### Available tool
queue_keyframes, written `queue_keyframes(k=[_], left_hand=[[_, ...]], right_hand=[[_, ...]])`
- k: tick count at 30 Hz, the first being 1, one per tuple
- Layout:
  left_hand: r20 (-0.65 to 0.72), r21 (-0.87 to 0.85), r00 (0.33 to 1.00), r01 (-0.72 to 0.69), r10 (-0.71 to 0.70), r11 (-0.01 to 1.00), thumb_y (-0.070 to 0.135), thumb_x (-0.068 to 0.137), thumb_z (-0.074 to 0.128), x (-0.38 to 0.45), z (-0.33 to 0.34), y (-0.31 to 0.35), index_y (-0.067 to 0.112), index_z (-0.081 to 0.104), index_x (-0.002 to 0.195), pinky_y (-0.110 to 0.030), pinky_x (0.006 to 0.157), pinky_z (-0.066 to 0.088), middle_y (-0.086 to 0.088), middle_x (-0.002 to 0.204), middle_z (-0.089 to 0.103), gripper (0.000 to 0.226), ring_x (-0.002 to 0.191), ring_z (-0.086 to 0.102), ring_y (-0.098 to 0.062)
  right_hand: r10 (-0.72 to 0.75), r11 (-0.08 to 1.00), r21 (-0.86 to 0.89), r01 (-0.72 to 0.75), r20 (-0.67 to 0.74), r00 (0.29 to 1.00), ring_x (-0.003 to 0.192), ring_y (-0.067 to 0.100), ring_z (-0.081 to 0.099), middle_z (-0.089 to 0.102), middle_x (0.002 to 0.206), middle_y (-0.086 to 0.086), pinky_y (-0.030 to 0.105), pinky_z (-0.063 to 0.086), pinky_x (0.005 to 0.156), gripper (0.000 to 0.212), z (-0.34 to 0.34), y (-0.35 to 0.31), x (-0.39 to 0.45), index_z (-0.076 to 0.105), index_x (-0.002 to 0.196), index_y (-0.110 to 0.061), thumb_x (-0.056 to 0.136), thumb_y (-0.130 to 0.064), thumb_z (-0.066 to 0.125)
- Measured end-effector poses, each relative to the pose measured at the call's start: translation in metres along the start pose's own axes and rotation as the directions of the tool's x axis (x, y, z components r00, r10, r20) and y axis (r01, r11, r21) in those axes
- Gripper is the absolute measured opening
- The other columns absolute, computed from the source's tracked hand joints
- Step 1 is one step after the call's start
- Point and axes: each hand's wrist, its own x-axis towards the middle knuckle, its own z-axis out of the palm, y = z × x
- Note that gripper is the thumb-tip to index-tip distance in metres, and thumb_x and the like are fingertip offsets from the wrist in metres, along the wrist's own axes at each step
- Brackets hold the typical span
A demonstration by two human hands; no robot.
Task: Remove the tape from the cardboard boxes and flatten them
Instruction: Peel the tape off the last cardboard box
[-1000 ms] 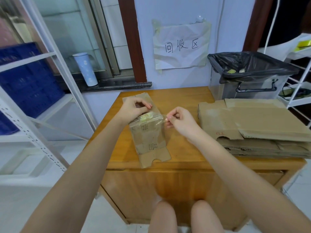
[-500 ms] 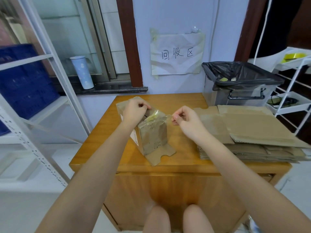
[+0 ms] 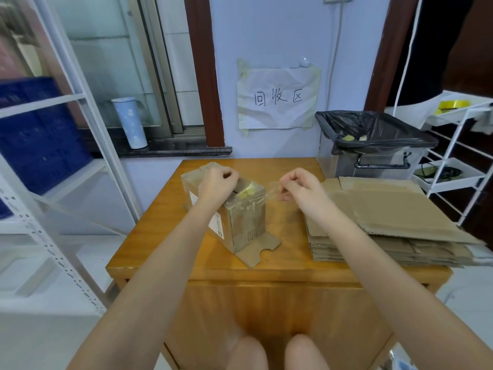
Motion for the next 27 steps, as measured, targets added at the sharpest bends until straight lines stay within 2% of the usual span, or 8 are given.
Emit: queue_keyframes(k=[3, 6, 10, 13, 17, 19, 23, 27], left_hand=[[0.150, -0.129, 0.987, 0.081, -0.061, 0.988, 0.043, 0.092, 0.043, -0.003, -0.008, -0.002, 0.031, 0.074, 0.087, -0.041, 0.096, 0.046, 0.017, 0.093, 0.068, 0.033, 0.092, 0.059, -0.007], [0.243, -0.259, 0.967, 0.145, -0.081, 0.955, 0.053, 0.093, 0.046, -0.003, -0.020, 0.001, 0.028, 0.075, 0.093, -0.038, 0.103, 0.040, 0.018, 0.094, 0.069, 0.038, 0.098, 0.059, -0.005], [0.291, -0.297, 0.954, 0.025, 0.066, 0.955, 0.044, 0.086, 0.065, -0.010, -0.029, 0.003, 0.017, 0.071, 0.099, -0.020, 0.086, 0.045, 0.021, 0.086, 0.069, 0.030, 0.085, 0.060, 0.009], [0.293, -0.294, 0.952, -0.002, 0.092, 0.956, 0.028, 0.076, 0.079, -0.009, -0.030, -0.002, 0.010, 0.068, 0.094, -0.005, 0.067, 0.045, 0.009, 0.098, 0.070, 0.028, 0.088, 0.062, 0.003], [0.307, -0.337, 0.947, 0.016, 0.094, 0.941, 0.017, 0.071, 0.083, -0.004, -0.028, -0.007, 0.010, 0.068, 0.081, -0.004, 0.066, 0.045, 0.006, 0.105, 0.069, 0.019, 0.086, 0.063, 0.006], [0.319, -0.323, 0.943, 0.017, 0.092, 0.946, 0.021, 0.072, 0.082, -0.003, -0.027, -0.007, 0.009, 0.071, 0.082, -0.004, 0.065, 0.045, 0.007, 0.106, 0.070, 0.019, 0.083, 0.063, 0.008], [0.349, -0.307, 0.933, 0.026, 0.087, 0.951, 0.027, 0.073, 0.081, -0.001, -0.024, -0.005, 0.007, 0.075, 0.087, -0.006, 0.063, 0.047, 0.009, 0.108, 0.069, 0.025, 0.090, 0.064, -0.001], [0.375, -0.297, 0.923, 0.035, 0.083, 0.954, 0.023, 0.072, 0.083, 0.000, -0.024, -0.004, 0.010, 0.075, 0.084, -0.007, 0.063, 0.048, 0.010, 0.108, 0.069, 0.019, 0.089, 0.065, -0.002]], right_hand=[[0.067, 0.996, 0.058, -0.070, 0.048, 0.997, 0.093, 0.021, 0.061, 0.058, 0.095, 0.007, 0.027, 0.057, 0.079, 0.006, -0.002, -0.002, 0.006, 0.052, 0.091, -0.014, 0.093, -0.011, 0.057], [0.037, 0.996, -0.076, -0.035, 0.019, 0.999, 0.085, 0.017, 0.057, 0.056, 0.092, 0.003, 0.027, 0.051, 0.082, 0.027, 0.001, 0.000, 0.010, 0.049, 0.098, -0.012, 0.082, -0.008, 0.071], [0.002, 0.999, -0.049, -0.005, -0.062, 0.998, 0.086, 0.022, 0.058, 0.055, 0.087, 0.003, 0.021, 0.053, 0.071, 0.022, 0.004, -0.002, 0.018, 0.049, 0.094, -0.009, 0.084, 0.004, 0.065], [0.003, 0.999, -0.040, -0.006, -0.074, 0.997, 0.080, 0.021, 0.059, 0.055, 0.085, 0.005, 0.026, 0.054, 0.073, 0.022, 0.008, -0.003, 0.024, 0.051, 0.084, -0.013, 0.086, 0.004, 0.063], [-0.008, 0.999, -0.032, 0.005, -0.100, 0.995, 0.074, 0.019, 0.058, 0.056, 0.085, 0.006, 0.028, 0.053, 0.074, 0.023, 0.012, -0.003, 0.027, 0.052, 0.082, -0.015, 0.085, 0.005, 0.063], [-0.028, 0.999, -0.030, 0.024, -0.112, 0.993, 0.077, 0.019, 0.058, 0.057, 0.085, 0.004, 0.024, 0.053, 0.072, 0.025, 0.012, -0.002, 0.028, 0.053, 0.082, -0.017, 0.084, 0.006, 0.063], [-0.109, 0.994, -0.005, 0.109, -0.125, 0.986, 0.070, 0.015, 0.057, 0.058, 0.086, 0.005, 0.015, 0.052, 0.065, 0.017, 0.014, -0.001, 0.029, 0.056, 0.091, -0.005, 0.083, 0.008, 0.065], [-0.164, 0.986, -0.001, 0.166, -0.141, 0.976, 0.071, 0.013, 0.057, 0.059, 0.081, -0.001, 0.014, 0.051, 0.066, 0.018, 0.014, 0.000, 0.032, 0.058, 0.089, -0.005, 0.082, 0.008, 0.066]])
